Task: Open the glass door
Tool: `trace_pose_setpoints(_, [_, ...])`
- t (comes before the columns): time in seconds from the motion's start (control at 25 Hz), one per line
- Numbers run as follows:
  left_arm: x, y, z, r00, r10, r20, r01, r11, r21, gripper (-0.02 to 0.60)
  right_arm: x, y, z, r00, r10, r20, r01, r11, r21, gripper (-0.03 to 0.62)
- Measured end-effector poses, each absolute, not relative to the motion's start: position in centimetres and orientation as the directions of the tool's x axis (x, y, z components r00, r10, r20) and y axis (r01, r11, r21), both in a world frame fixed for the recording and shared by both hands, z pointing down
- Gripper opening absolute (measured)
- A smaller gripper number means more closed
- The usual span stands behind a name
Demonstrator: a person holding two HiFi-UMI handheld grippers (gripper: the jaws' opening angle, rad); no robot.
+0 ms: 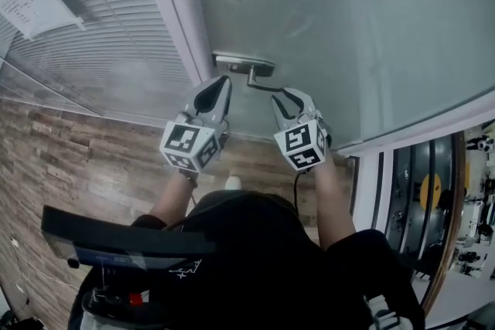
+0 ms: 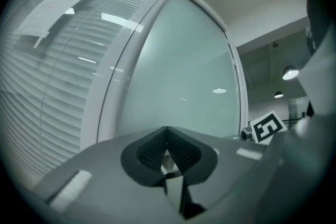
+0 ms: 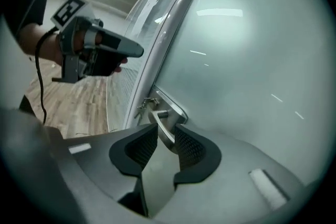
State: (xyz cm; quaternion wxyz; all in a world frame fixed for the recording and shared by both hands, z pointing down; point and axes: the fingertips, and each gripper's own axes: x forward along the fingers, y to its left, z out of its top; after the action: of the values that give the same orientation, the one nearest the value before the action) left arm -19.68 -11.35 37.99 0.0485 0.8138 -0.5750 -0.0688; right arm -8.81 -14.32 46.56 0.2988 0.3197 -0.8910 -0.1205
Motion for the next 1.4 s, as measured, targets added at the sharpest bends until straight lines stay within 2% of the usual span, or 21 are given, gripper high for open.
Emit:
trace_pose_setpoints(0.2, [-19.7, -12.7, 38.8, 0.399, -0.916, -0.036, -0.905, -0.400, 0.147, 0.000, -9.3, -16.1, 49.2, -0.522, -0.705, 0.480, -0.458, 0.706, 0.540, 0.169])
trace_pose_setpoints(0.52, [-19.4, -14.5, 40.2, 0.427, -0.904, -0.010, -0.885, -0.420, 0.201, 0.000, -9.6, -17.0, 51.2, -0.464, -0.731, 0.500, -0.295, 0.660, 0.691, 0.196])
trace_pose_setpoints(0.6, [-19.5, -14.8, 39.9, 0.421, -0.907, -0.009, -0.887, -0.414, 0.205, 0.000, -9.7, -17.2, 51.0, -0.460, -0.750, 0.476, -0.276, 0.630, 0.726, 0.171])
trace_pose_setpoints(0.76, [-19.1, -14.8, 40.1, 0.396, -0.918, 0.000, -0.899, -0.388, 0.202, 0.000, -9.5, -17.1, 51.3, -0.481, -0.776, 0.408, -0.315, 0.588, 0.745, 0.155])
trace_pose_setpoints(1.04, [-18.9, -15.1, 40.4, 0.370, -0.929, 0.015, -0.911, -0.359, 0.200, 0.000, -10.3, -17.0, 51.2, -0.506, -0.775, 0.379, -0.386, 0.596, 0.704, 0.160])
trace_pose_setpoints(1.28, [-18.5, -15.0, 40.6, 0.376, -0.926, 0.032, -0.911, -0.364, 0.195, 0.000, -10.6, -16.9, 51.2, -0.517, -0.764, 0.387, -0.414, 0.618, 0.668, 0.160])
trace_pose_setpoints(1.4, [-18.5, -15.1, 40.4, 0.377, -0.926, 0.033, -0.912, -0.364, 0.190, 0.000, -10.6, -16.9, 51.9, -0.529, -0.752, 0.393, -0.473, 0.646, 0.599, 0.160])
